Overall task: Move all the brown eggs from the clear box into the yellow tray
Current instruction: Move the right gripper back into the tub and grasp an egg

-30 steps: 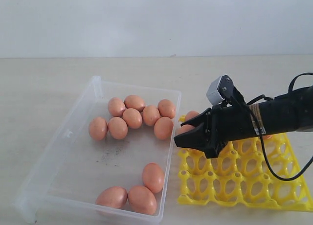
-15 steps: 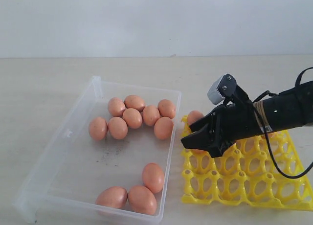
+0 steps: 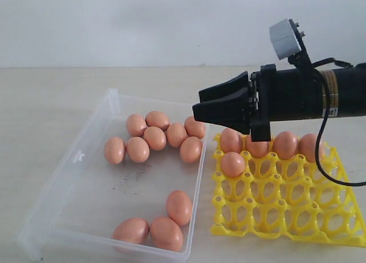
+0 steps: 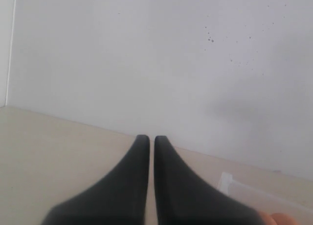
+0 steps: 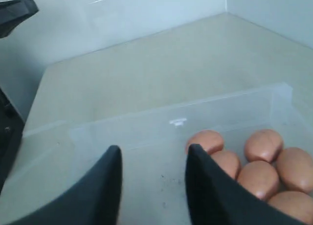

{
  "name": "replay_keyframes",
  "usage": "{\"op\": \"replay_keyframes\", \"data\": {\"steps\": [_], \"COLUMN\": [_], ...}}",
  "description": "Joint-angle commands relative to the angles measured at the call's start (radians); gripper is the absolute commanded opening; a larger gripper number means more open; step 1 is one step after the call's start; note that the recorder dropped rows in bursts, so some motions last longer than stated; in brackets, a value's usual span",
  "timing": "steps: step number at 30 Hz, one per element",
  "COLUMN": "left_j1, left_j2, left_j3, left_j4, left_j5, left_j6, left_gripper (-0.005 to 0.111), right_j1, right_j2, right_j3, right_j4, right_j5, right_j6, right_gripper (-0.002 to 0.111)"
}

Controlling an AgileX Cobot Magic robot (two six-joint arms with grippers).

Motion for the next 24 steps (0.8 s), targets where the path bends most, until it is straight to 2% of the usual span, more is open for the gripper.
{"op": "replay_keyframes", "data": {"steps": [1,2,5,7,14,18,21,22,24], "left_j1": [-0.003,-0.003,-0.003,-0.003,-0.003,-0.003,-0.003,-0.003,-0.003], "left_j2": [-0.003,-0.003,-0.003,-0.003,-0.003,-0.003,-0.003,-0.003,-0.003], "left_j3": [-0.003,-0.003,-0.003,-0.003,-0.003,-0.003,-0.003,-0.003,-0.003], "left_j4": [-0.003,-0.003,-0.003,-0.003,-0.003,-0.003,-0.003,-0.003,-0.003], "left_j5": [0.000,0.000,0.000,0.000,0.000,0.000,0.000,0.000,0.000], "left_j6": [0.007,0.007,0.007,0.007,0.007,0.007,0.007,0.007,0.007], "left_gripper": [0.004,0.004,0.004,0.004,0.004,0.004,0.004,0.004,0.004], "right_j1": [0.084,0.122,0.272,0.379,0.727,0.854,0.911,0.918,0.912], "right_j2": [-0.009,-0.009,-0.009,-0.009,-0.009,-0.009,-0.009,-0.009,-0.009], "right_j3": [0.004,0.004,0.004,0.013,0.015,0.015,0.010,-0.004,-0.071], "right_j4": [-0.098,-0.128,-0.260,-0.274,-0.274,-0.274,-0.274,-0.224,0.068], "right_j5": [0.091,0.171,0.439,0.655,1.173,1.444,1.571,1.604,1.689], "right_j6": [0.045,0.086,0.195,0.210,-0.146,-0.310,-0.288,-0.216,-0.160], "right_gripper": [0.004,0.000,0.003,0.004,0.004,0.004,0.004,0.004,0.004]}}
